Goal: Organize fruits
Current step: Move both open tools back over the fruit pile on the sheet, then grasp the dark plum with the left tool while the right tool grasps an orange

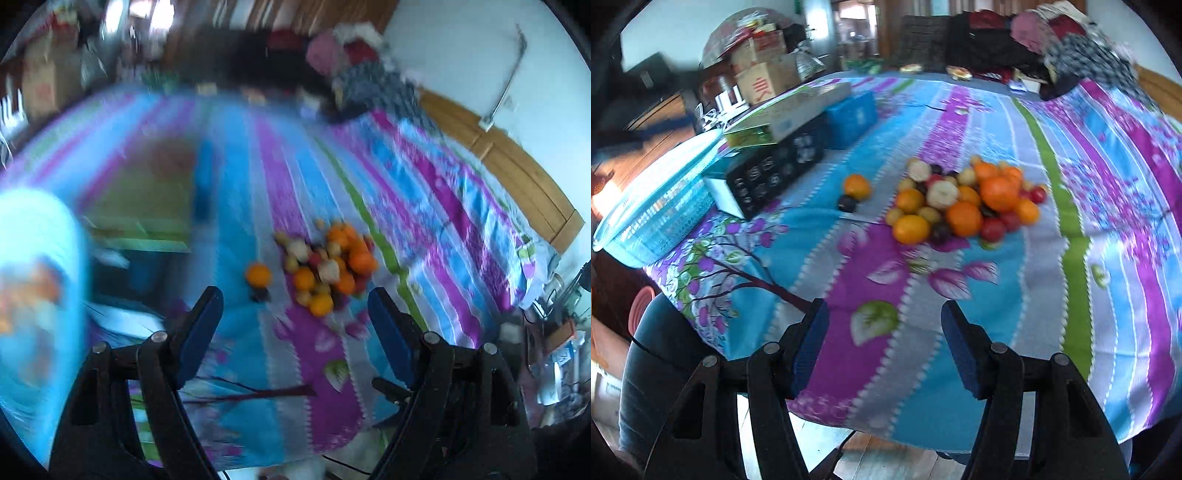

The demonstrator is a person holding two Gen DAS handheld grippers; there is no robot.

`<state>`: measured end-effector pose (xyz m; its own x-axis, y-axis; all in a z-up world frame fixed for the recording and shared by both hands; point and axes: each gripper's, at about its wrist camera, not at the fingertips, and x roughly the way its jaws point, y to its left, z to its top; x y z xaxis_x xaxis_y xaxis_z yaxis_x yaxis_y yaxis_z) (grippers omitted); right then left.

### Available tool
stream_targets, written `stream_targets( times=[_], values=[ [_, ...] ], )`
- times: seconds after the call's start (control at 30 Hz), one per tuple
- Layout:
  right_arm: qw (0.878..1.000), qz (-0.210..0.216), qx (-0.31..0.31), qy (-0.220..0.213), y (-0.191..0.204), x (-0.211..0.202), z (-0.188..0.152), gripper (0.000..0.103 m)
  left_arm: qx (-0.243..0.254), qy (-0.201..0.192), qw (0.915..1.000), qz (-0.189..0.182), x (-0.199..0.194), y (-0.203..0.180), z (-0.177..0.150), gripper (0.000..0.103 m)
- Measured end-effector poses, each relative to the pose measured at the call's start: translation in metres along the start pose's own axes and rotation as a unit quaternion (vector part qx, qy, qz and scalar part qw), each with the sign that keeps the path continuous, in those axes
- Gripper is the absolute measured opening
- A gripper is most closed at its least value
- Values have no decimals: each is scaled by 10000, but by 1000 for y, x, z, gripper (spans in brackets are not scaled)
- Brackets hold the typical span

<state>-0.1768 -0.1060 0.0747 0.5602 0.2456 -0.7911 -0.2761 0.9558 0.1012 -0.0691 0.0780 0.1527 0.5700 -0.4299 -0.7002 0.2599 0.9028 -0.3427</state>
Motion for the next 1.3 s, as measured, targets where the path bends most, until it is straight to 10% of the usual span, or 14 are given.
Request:
stream_targets(
  times=[0.33,0.53,1.3],
  values=[
    [9993,52,297,198,-43,14,-16,67,-225,743,9965,324,116,13,-21,49],
    [9988,77,427,225,-63,26,-17,67,29,740,9944,759,137,9,-18,47],
    [9990,389,221,92,-70,46,18,62,97,532,9957,756,116,21,-25,27]
  ],
)
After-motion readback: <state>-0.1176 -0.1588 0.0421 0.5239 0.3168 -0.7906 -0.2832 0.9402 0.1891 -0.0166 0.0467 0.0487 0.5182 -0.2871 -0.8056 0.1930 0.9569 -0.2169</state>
